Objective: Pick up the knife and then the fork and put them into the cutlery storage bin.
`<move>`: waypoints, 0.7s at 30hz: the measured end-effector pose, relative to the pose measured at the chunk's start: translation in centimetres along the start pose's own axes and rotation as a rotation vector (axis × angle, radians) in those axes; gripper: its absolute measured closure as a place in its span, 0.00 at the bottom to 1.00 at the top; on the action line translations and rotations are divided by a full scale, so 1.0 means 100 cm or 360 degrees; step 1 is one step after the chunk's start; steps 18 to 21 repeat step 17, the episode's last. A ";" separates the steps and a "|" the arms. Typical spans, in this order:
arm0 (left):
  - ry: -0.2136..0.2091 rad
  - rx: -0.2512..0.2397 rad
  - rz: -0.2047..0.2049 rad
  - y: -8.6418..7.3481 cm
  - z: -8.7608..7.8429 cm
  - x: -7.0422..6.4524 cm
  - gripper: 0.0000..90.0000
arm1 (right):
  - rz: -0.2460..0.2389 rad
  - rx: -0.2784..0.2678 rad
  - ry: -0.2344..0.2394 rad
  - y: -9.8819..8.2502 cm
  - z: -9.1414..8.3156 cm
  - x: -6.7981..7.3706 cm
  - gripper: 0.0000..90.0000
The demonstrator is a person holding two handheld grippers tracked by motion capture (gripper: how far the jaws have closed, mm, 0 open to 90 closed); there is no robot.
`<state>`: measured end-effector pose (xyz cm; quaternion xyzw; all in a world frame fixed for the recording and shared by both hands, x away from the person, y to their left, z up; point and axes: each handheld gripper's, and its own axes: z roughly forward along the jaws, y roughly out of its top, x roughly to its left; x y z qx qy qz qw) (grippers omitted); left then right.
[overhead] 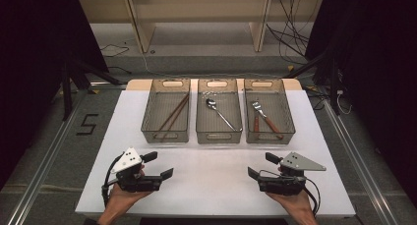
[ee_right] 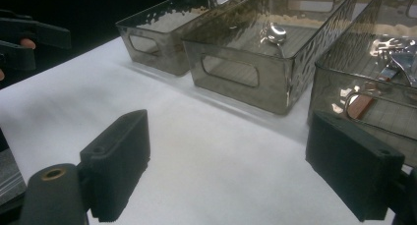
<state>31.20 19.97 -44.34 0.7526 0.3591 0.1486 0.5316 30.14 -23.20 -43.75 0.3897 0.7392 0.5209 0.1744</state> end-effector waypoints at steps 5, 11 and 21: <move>0.0002 -0.0002 0.0000 0.000 0.000 0.000 0.17 | -0.0010 -0.0014 -0.0001 -0.001 -0.001 0.001 0.20; 0.0002 0.0002 0.0001 0.000 0.000 0.001 0.17 | -0.0012 -0.0021 0.0001 0.000 -0.001 0.001 0.19; 0.0003 0.0003 0.0001 0.000 0.000 0.001 0.17 | -0.0016 -0.0015 -0.0001 -0.001 0.000 0.001 0.19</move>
